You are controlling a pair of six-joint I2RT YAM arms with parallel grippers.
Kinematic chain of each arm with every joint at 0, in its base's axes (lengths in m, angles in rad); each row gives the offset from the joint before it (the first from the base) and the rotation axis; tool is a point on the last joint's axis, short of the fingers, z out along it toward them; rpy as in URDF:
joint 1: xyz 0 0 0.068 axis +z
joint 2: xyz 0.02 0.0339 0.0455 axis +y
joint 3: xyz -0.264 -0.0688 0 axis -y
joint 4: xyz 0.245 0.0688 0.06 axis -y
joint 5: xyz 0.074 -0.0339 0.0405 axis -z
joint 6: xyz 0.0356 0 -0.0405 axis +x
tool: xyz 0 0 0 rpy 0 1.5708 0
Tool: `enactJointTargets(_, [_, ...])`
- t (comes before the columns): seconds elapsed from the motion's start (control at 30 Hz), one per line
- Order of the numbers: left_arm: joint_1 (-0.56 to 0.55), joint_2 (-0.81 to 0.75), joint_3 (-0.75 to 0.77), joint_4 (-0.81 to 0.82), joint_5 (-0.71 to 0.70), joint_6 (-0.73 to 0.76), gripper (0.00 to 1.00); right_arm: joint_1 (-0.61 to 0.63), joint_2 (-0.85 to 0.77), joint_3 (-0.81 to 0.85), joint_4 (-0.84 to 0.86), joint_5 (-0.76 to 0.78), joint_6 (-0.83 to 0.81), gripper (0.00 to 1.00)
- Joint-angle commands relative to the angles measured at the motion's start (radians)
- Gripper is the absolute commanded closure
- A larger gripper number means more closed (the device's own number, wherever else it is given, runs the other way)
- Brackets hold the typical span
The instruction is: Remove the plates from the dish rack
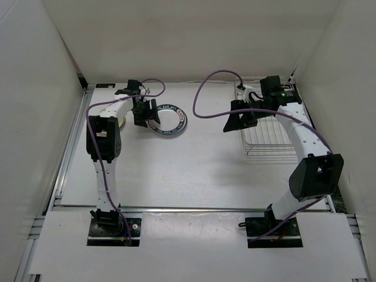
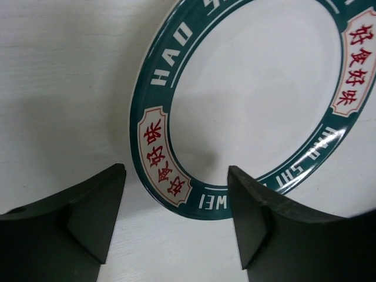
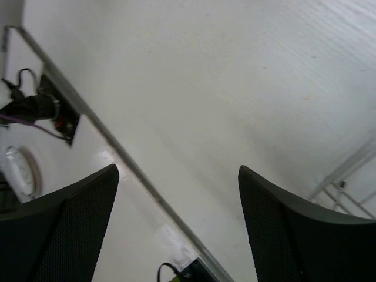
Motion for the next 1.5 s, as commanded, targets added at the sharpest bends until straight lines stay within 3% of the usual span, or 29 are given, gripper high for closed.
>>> enactJointTargets(0.0, [-0.001,-0.113,-0.012,-0.008,-0.048,0.049,0.18,-0.002,-0.071,-0.019,0.088,0.179,0.053,0.14])
enactJointTargets(0.07, [-0.001,-0.188,-0.012,-0.008,-0.073,0.070,0.12,-0.002,-0.106,-0.032,0.113,0.402,0.099,0.10])
enactJointTargets(0.17, [-0.001,-0.315,-0.035,-0.008,-0.154,0.094,0.02,-0.027,-0.173,-0.091,0.122,0.535,0.122,0.05])
enactJointTargets(0.2, [-0.001,-0.349,-0.047,0.001,-0.188,0.115,0.00,-0.042,-0.192,-0.105,0.122,0.547,0.131,0.01])
enactJointTargets(0.3, [-0.001,-0.485,-0.125,0.012,-0.258,0.161,0.00,-0.108,-0.268,-0.164,0.090,0.517,0.131,0.01])
enactJointTargets(0.43, [0.037,-0.656,-0.291,0.090,-0.340,0.209,0.00,-0.212,-0.426,-0.275,0.090,0.586,0.177,0.01])
enactJointTargets(0.63, [0.276,-0.887,-0.530,0.133,-0.150,0.216,0.00,-0.286,-0.621,-0.414,0.079,0.768,0.176,0.01])
enactJointTargets(0.73, [0.330,-1.031,-0.676,0.176,-0.150,0.274,0.00,-0.286,-0.702,-0.482,0.079,0.833,0.166,0.01])
enactJointTargets(0.9, [0.378,-1.341,-0.938,0.247,-0.199,0.324,0.00,-0.286,-0.837,-0.577,0.097,0.853,0.166,0.01])
enactJointTargets(1.1, [0.378,-1.599,-1.121,0.294,-0.246,0.354,0.00,-0.320,-0.927,-0.675,0.169,0.863,0.205,0.01])
enactJointTargets(1.47, [0.378,-1.629,-1.136,0.294,-0.302,0.319,0.00,-0.338,-0.986,-0.731,0.206,0.856,0.205,0.01])
